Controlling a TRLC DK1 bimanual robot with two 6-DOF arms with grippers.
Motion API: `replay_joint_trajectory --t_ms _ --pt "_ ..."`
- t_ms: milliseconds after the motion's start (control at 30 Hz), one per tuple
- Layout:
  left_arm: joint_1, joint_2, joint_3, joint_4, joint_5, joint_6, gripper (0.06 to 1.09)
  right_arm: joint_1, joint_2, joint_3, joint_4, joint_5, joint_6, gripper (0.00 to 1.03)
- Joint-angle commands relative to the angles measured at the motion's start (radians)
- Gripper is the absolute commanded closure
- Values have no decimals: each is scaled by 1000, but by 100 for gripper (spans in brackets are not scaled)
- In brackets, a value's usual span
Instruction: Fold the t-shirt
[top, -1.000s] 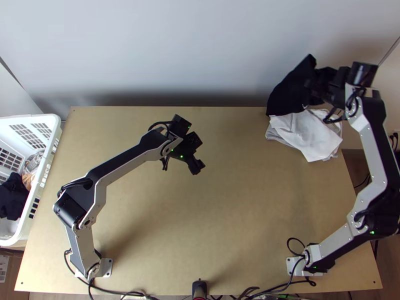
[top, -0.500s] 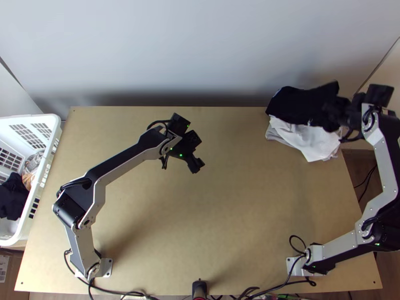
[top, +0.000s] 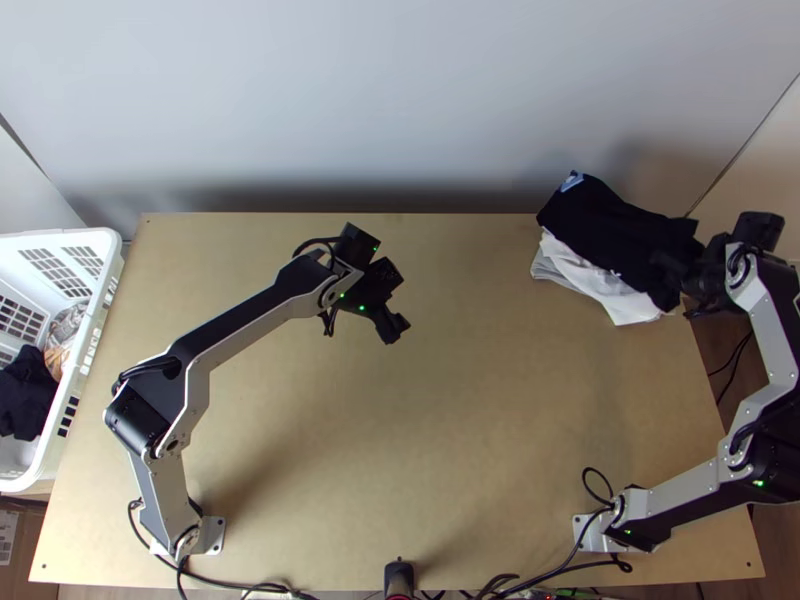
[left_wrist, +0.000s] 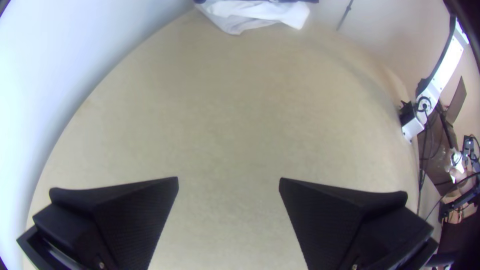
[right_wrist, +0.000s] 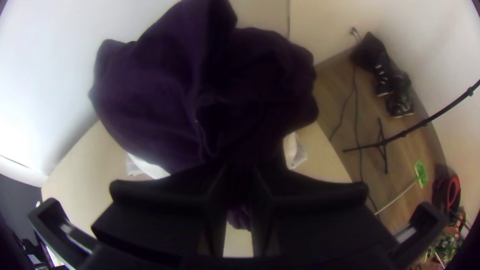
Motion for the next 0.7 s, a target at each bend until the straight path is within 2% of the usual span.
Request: replay_joint_trajectory --t_ms 0,300,467,500,567,600,667 --pt "3 -11 1 -10 0 2 10 -42 65 -62 26 28 -13 100" --pt "14 -29 -10 -20 0 6 10 -87 149 -73 141 57 -36 100" --pt "20 -36 -15 -22 0 8 10 -88 149 -67 146 55 -64 97" --pt "22 -36 -15 -20 0 8 10 -88 145 -67 146 54 -68 85" --pt "22 -36 -15 -20 0 8 10 -90 140 -64 146 54 -79 20" --pt "22 -36 -15 -22 0 8 10 -88 137 -61 143 54 -93 6" --pt "20 -36 -15 -20 0 8 10 -87 119 -62 141 54 -102 5"
